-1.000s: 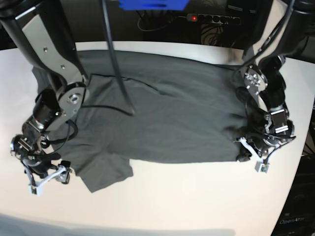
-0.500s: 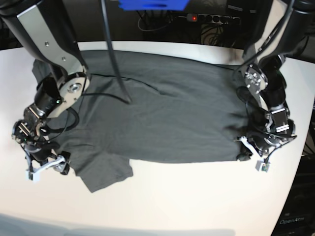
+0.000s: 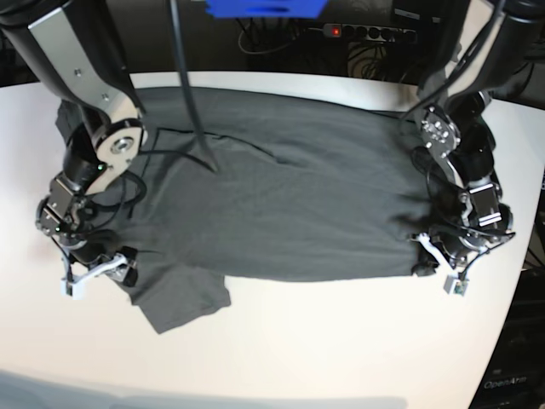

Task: Fold the T-shirt properly
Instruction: 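Close the right gripper on the shirt's side edge near the hem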

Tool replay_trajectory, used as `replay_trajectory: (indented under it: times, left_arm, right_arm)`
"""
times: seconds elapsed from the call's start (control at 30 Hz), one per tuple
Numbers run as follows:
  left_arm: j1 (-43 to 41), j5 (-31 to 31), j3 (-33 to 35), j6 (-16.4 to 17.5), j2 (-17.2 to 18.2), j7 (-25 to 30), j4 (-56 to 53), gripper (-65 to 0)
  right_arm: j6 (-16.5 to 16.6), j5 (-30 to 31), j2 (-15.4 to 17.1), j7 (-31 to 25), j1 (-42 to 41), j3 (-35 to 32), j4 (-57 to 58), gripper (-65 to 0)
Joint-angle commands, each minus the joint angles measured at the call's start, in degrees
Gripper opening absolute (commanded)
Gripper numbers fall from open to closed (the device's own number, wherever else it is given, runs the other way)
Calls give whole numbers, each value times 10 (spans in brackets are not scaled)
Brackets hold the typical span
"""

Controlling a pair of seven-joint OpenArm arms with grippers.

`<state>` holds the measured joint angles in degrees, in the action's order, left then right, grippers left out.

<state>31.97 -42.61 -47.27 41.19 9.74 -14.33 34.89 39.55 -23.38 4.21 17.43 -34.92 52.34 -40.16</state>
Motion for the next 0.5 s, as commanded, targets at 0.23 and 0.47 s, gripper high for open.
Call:
replay_trajectory:
  times: [0.23,0.47]
  left_arm:
    - [-17,-68,-1,-12,7,-92,-7,-579]
    - [-17,-68,-1,-12,7,-92,-7,-579]
  right_arm:
    - [4,10,10,-17,-15,-10,13,-142]
    - [4,10,10,-17,-13,-10,13,-142]
